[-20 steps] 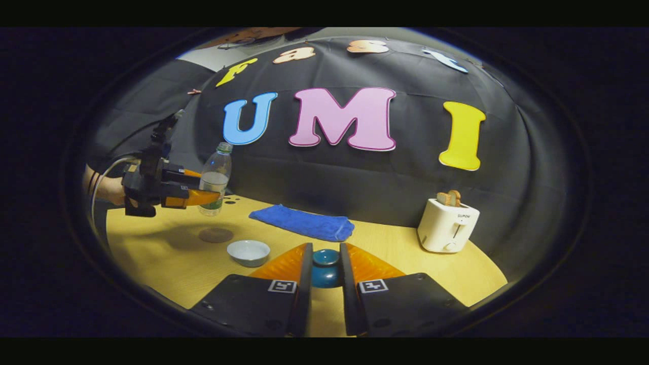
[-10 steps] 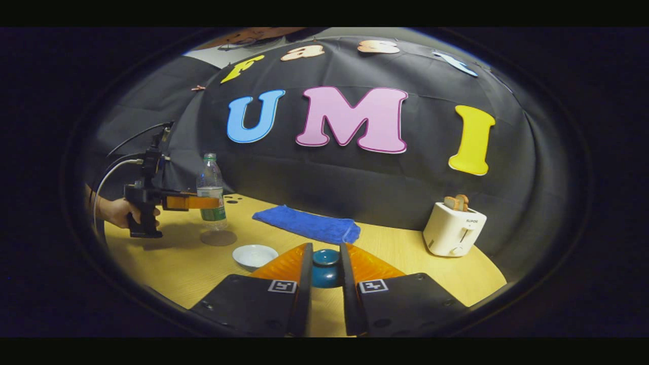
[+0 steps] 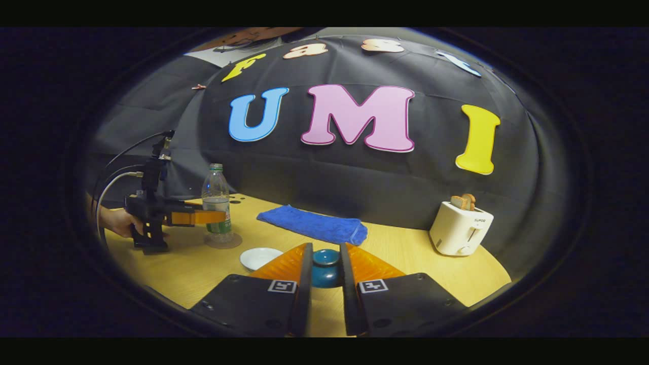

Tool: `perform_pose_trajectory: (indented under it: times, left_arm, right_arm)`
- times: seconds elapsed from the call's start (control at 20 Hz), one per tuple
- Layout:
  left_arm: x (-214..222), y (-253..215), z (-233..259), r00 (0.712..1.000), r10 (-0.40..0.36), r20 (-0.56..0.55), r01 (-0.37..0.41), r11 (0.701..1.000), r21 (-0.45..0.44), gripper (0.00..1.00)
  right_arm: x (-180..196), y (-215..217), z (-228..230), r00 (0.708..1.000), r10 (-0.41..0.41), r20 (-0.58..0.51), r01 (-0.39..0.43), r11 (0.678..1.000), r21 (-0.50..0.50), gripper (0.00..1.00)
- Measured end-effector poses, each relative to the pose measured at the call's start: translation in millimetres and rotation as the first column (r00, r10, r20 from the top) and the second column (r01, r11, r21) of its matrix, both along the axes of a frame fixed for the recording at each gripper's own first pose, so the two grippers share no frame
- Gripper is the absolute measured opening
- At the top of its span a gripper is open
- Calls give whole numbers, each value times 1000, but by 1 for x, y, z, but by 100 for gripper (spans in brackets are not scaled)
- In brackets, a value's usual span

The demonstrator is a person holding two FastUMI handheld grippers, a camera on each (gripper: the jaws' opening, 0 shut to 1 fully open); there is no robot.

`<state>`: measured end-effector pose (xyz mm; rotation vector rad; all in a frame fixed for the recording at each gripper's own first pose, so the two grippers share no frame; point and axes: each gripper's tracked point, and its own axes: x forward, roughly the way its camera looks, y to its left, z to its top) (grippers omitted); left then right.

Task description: Open the teacup lid with one hand, grasp the water bottle and pour water into the teacup with the other hand; after pouring, place the water bottle on the coaster and then close the teacup lid.

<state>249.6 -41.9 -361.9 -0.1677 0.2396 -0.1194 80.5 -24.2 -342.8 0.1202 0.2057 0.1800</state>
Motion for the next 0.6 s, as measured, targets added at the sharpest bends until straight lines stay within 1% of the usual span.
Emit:
perform_pose_trajectory:
  times: [0.05, 0.1, 0.15, 0.2, 0.3, 0.6]
  left_arm:
    - [0, -2, 0, 1000, -3, 0, 3, 1000, -6, 86]
    - [-1, -2, 1, 1000, -5, -1, 5, 1000, -6, 90]
    - [-1, -2, 0, 1000, -11, -6, 11, 1000, 1, 92]
    - [-3, -3, -2, 1000, -20, -12, 20, 1000, 10, 94]
    - [-7, -7, -3, 999, -39, -17, 39, 999, 21, 95]
    - [-32, -13, -12, 997, -67, -46, 67, 998, -1, 95]
  right_arm:
    - [1, 3, 1, 1000, 3, 0, -3, 1000, 6, 34]
    - [2, 8, 2, 1000, 6, 2, -6, 1000, 14, 34]
    - [3, 12, 3, 1000, 11, 3, -11, 1000, 23, 30]
    - [6, 16, 4, 1000, 16, 6, -16, 999, 35, 30]
    - [10, 29, 5, 999, 31, 8, -31, 998, 62, 25]
    - [29, 73, -3, 996, 84, 7, -85, 990, 114, 25]
